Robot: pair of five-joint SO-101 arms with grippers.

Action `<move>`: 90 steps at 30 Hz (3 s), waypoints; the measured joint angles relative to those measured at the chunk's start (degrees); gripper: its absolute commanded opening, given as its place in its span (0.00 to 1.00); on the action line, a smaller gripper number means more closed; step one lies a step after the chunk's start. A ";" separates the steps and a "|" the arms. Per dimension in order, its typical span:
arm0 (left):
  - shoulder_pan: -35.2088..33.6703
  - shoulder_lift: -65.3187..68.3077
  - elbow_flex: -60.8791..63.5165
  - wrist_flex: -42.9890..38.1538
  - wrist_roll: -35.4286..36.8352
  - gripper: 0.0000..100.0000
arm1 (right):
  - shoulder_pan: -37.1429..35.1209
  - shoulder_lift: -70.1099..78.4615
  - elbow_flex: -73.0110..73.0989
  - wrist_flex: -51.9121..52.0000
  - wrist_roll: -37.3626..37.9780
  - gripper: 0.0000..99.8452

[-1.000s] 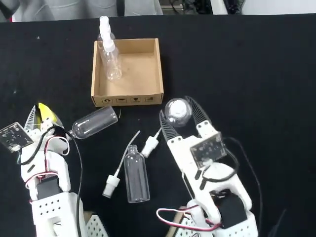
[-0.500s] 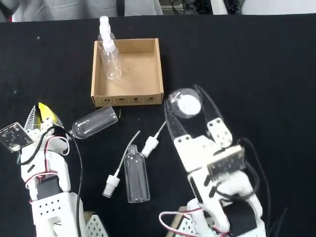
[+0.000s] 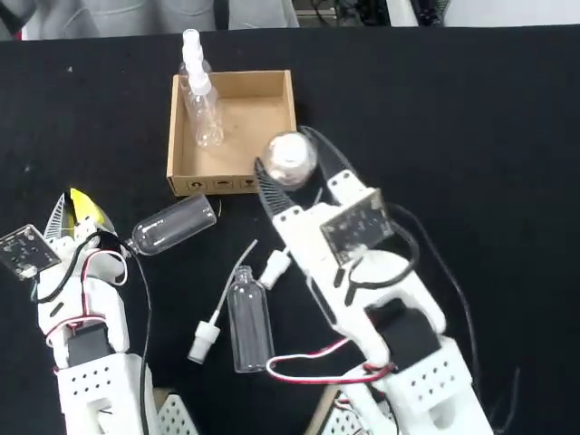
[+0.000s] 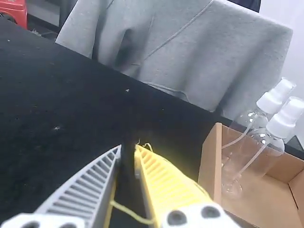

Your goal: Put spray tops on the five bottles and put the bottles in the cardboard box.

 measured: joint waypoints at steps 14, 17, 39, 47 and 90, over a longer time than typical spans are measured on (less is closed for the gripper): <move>0.00 0.00 0.00 0.00 0.00 0.04 | -2.20 25.85 -4.57 -16.26 0.00 0.09; 0.00 0.00 0.00 0.00 0.00 0.04 | -2.20 30.51 -7.38 -16.35 0.00 0.09; 0.00 0.00 0.00 0.00 0.00 0.04 | -2.20 60.92 -27.16 -16.79 -15.12 0.09; 0.00 0.00 0.00 0.00 0.00 0.04 | -2.29 68.31 -32.79 -16.79 -15.21 0.09; 0.00 0.00 0.00 0.00 0.00 0.04 | -5.54 94.95 -35.34 -42.46 -15.21 0.09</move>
